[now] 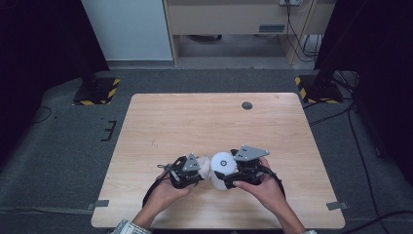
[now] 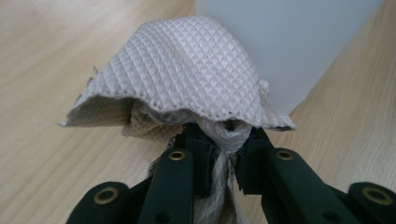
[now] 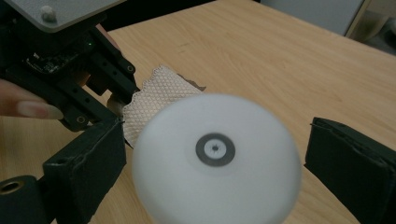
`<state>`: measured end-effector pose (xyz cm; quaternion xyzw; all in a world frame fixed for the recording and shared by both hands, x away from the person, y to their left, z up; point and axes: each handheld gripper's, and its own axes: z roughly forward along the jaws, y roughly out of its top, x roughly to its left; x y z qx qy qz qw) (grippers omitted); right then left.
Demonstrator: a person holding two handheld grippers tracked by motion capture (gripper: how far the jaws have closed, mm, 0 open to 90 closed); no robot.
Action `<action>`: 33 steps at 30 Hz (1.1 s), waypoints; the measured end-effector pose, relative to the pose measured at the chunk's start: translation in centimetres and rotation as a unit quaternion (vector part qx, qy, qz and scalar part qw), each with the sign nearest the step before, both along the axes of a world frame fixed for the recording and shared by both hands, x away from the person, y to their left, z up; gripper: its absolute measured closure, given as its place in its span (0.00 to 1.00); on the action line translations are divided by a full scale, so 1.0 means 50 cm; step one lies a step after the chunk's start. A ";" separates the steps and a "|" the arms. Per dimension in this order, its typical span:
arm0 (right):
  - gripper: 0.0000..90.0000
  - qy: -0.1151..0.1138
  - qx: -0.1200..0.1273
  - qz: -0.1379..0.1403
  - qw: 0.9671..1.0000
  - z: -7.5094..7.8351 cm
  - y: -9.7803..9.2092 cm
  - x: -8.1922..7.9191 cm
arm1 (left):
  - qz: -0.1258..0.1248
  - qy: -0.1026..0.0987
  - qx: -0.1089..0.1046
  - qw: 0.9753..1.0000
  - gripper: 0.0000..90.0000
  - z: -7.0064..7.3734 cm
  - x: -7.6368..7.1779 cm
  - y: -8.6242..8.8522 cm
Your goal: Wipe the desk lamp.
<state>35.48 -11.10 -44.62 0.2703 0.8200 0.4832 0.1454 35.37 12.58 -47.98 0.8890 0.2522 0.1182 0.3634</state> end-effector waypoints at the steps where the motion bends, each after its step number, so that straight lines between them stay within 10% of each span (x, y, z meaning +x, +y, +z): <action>1: 0.07 -0.003 0.003 -0.002 1.000 0.006 -0.001 0.000 | 0.000 -0.002 -0.005 1.000 0.86 0.005 -0.002 0.001; 8: 0.30 0.010 0.031 -0.017 0.999 0.015 -0.032 0.014 | -0.019 -0.015 -0.035 0.999 0.86 0.051 -0.038 0.006; 19: 0.28 0.027 0.043 -0.019 0.999 0.000 -0.033 0.021 | -0.022 0.009 0.033 0.999 0.86 -0.013 -0.024 -0.025; 28: 0.29 0.040 0.067 -0.014 0.997 -0.010 -0.037 0.026 | -0.058 -0.001 -0.048 0.997 0.86 0.055 -0.070 -0.015; 33: 0.29 0.041 0.070 -0.011 0.997 -0.011 -0.035 0.026 | -0.077 0.008 -0.020 0.997 0.86 0.031 -0.070 -0.036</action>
